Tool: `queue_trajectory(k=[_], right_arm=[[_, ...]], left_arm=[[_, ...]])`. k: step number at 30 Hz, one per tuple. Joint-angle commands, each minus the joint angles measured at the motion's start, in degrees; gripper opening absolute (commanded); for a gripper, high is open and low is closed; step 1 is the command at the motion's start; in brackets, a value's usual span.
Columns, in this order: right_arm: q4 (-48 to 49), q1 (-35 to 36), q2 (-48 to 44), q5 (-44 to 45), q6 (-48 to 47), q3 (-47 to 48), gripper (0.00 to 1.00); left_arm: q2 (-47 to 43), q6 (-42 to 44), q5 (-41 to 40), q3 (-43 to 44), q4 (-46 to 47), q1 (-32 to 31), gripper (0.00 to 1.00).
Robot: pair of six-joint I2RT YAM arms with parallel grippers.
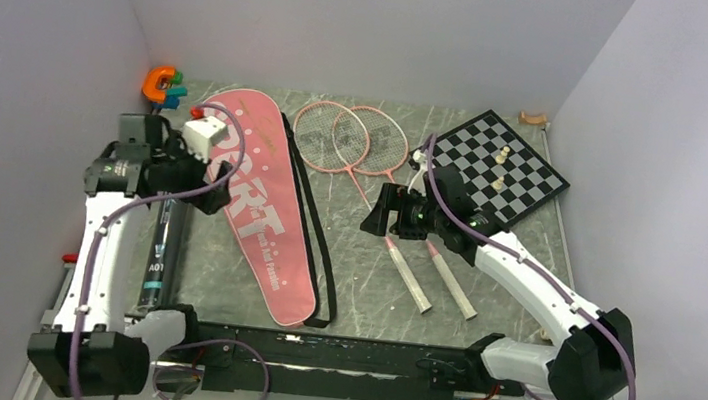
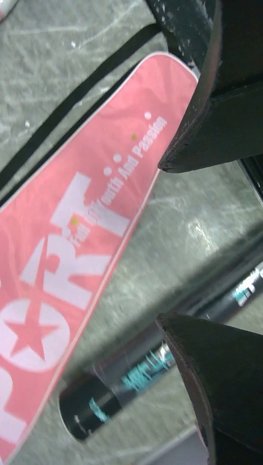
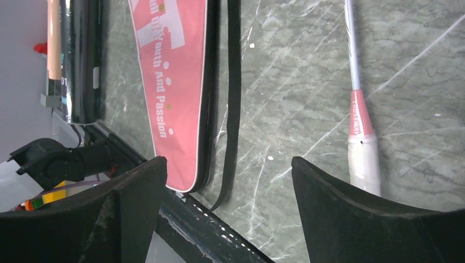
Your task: Pack up the badminton gear
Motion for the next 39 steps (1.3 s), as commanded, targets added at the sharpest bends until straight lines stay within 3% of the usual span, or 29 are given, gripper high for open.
queue_trajectory(k=[1,11,18,32,36,39], right_arm=[[2.2,0.4,-3.8,2.9,1.6,-1.3,0.86],[-0.9,0.3,-10.1,8.8,3.4,-4.6,0.85],[-0.3,0.4,-9.8,9.7,4.8,-4.3,0.85],[0.4,0.4,-5.4,7.6,3.4,-0.2,0.85],[1.0,0.4,-4.7,6.6,3.2,-0.2,0.85],[1.3,0.3,-4.2,6.0,3.1,-0.4,0.85]], left_arm=[[2.0,-9.9,-6.0,-2.2,6.5,-8.3,0.99],[23.0,-22.4,-19.4,4.8,13.1,-24.9,0.99],[36.6,-25.4,-25.5,11.7,14.1,-33.5,0.99],[51.1,-29.7,-31.3,14.9,19.3,-37.1,0.98],[53.0,-29.6,-31.2,14.6,20.3,-37.2,0.89],[52.8,-29.4,-31.1,13.6,20.9,-37.2,0.76]])
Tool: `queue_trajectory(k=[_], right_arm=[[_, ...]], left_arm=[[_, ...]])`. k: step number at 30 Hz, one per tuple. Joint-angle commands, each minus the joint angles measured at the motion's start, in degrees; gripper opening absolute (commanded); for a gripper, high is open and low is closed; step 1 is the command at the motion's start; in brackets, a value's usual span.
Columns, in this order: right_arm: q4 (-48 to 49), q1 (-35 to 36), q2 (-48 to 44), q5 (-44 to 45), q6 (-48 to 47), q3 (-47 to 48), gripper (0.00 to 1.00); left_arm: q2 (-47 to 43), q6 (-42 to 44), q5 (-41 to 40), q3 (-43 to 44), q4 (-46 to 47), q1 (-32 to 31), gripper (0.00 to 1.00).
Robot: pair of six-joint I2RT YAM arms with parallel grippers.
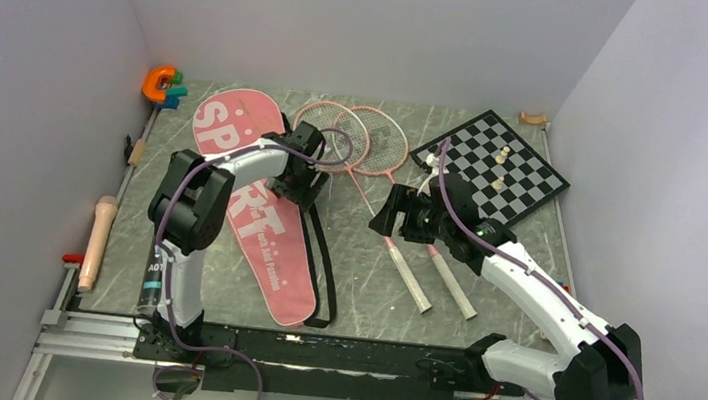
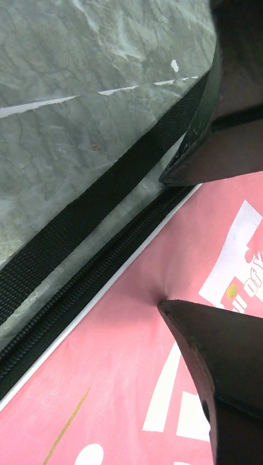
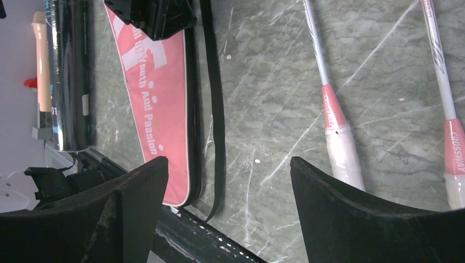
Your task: Pack up the badminton gear
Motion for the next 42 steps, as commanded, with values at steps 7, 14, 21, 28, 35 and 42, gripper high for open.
queue_trajectory(k=[7,14,21,28,35,42], right_arm=[[2.3,0.1,1.1,-2.2,-0.8,1.7,0.84],[2.3,0.1,-0.4,-1.9,-0.6,0.3,0.83],[2.2,0.0,-1.2,-1.4,-0.5,0.0,0.83],[5.1,0.1,2.0,-3.1,-0.5,0.7,0.82],[8.4,1.8,9.2,-5.0,-0.4,5.4,0.82],[9.2,6.9,16.8,-2.6,-0.3,15.9,0.86]], left_arm=[[-3.1,-0.8,1.1,-3.4,4.2,-0.2,0.37],[-2.3,0.1,0.8,-4.9,4.6,-0.2,0.08],[-2.9,0.9,0.5,-3.9,3.3,-0.1,0.00],[-17.8,4.1,2.2,-3.9,0.6,0.7,0.00],[-31.7,7.8,5.3,-3.4,-3.1,1.9,0.00],[-38.8,9.9,10.9,-6.6,-4.1,3.3,0.00]])
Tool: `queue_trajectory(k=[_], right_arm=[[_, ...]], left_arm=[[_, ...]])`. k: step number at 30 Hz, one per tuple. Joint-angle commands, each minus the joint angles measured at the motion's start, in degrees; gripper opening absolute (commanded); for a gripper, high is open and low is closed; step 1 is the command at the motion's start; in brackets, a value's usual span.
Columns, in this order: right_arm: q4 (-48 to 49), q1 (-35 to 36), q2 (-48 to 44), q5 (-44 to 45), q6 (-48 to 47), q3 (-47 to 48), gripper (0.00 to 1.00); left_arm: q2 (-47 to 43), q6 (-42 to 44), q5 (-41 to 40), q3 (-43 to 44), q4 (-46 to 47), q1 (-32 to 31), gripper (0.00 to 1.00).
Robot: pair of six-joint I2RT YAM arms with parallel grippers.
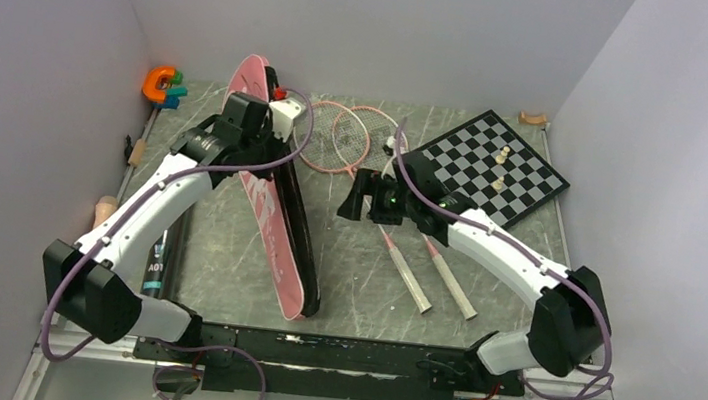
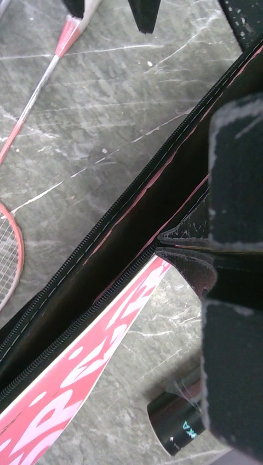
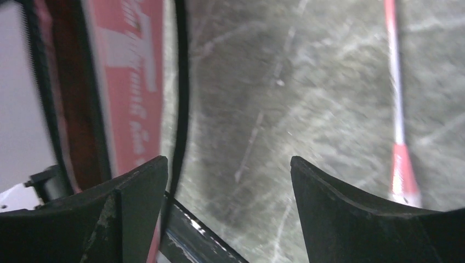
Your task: Pack up the badminton gear
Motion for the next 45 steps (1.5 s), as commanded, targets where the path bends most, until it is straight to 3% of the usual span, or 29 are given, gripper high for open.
queue_trajectory(k=[1,7,15,22,33,37,42,43,45], right_arm=[[4.5,2.9,1.8,1.9,-0.2,8.3,0.87],[7.8,6.5,2.6,6.2,0.1,12.5,0.89],[9.1,11.2,12.4,7.5,-0.7,18.2,0.88],[12.5,11.8,17.3,8.8,1.3,18.7,0.85],[25.7,11.4,23.7,8.6,8.8,17.9,0.76],[25.5,11.3,28.4,8.6,9.1,21.8,0.65],[21.9,11.6,27.2,13.2,3.2,25.2,0.28],[21.1,11.7,26.2,14.8,1.7,25.5,0.21],[19.2,12.6,24.4,18.3,-1.5,26.1,0.11]], left_arm=[[-3.6,2.6,5.4,-2.5,-0.8,0.6,0.00],[-8.0,3.8,8.4,-5.7,-0.3,0.8,0.00],[-11.2,3.7,11.5,-5.5,-1.4,0.8,0.00],[-12.4,3.4,11.9,-5.8,-2.3,0.8,0.00],[-13.6,2.1,13.5,-4.6,-2.7,1.0,0.00],[-14.6,1.7,14.8,-4.4,-2.7,2.3,0.00],[-16.8,2.0,14.5,-6.9,-1.0,3.4,0.00],[-16.9,1.8,14.4,-7.6,-0.7,3.5,0.11],[-16.9,0.9,14.7,-9.0,0.2,4.0,0.53]])
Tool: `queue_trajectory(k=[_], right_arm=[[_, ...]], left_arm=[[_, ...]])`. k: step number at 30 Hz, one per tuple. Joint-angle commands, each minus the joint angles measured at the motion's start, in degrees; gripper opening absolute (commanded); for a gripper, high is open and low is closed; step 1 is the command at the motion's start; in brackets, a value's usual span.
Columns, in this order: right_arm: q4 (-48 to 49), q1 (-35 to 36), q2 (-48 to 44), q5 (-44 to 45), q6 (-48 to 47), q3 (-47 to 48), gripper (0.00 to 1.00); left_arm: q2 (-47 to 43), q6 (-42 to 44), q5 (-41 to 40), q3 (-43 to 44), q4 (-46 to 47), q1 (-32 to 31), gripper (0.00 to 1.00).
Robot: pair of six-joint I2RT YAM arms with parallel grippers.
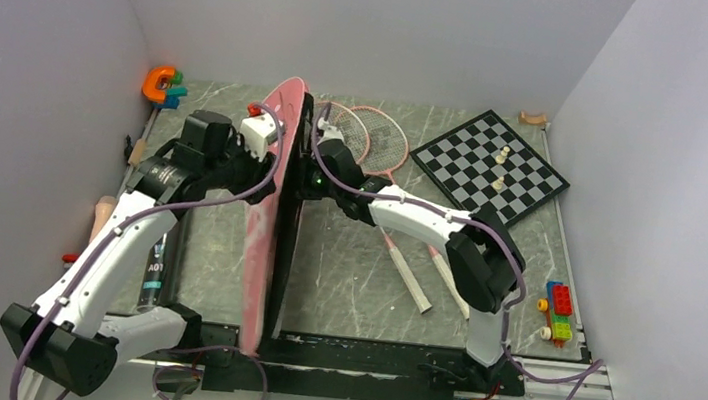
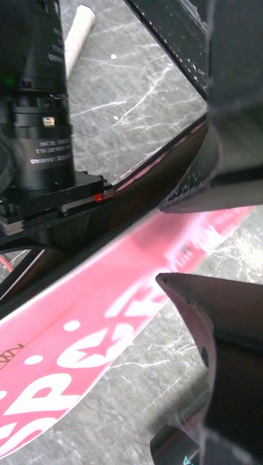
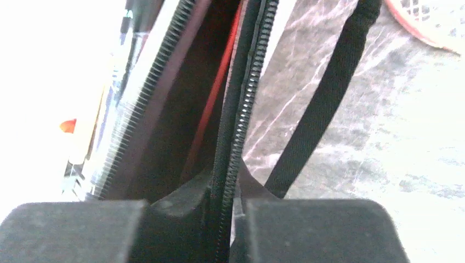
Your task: Pack up the badminton gear
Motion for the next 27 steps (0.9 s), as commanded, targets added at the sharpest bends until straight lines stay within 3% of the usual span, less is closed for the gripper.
queue_trajectory(k=[1,4,6,14,27], right_arm=[[-1.5,1.3,-6.1,9.3,-7.9,5.1,0.08],[-5.0,3.8,-7.5,14.4,-11.9,5.9,0.04],[-6.5,5.4,-8.0,17.8,-13.5,6.2,0.03],[-8.4,10.3,-8.8,25.6,-17.3,6.9,0.00],[-13.2,11.0,-7.8,25.8,-16.0,11.6,0.00]], left_arm=[[-2.0,-2.6,2.3,-2.3,4.0,0.7,0.63],[-1.3,-4.3,3.2,-2.5,5.6,0.9,0.87],[-1.1,-5.1,4.3,-2.1,6.6,1.0,0.94],[-3.0,-5.4,10.6,-7.1,10.9,1.1,0.99],[-5.0,-4.7,15.8,-16.6,15.9,1.2,0.99]])
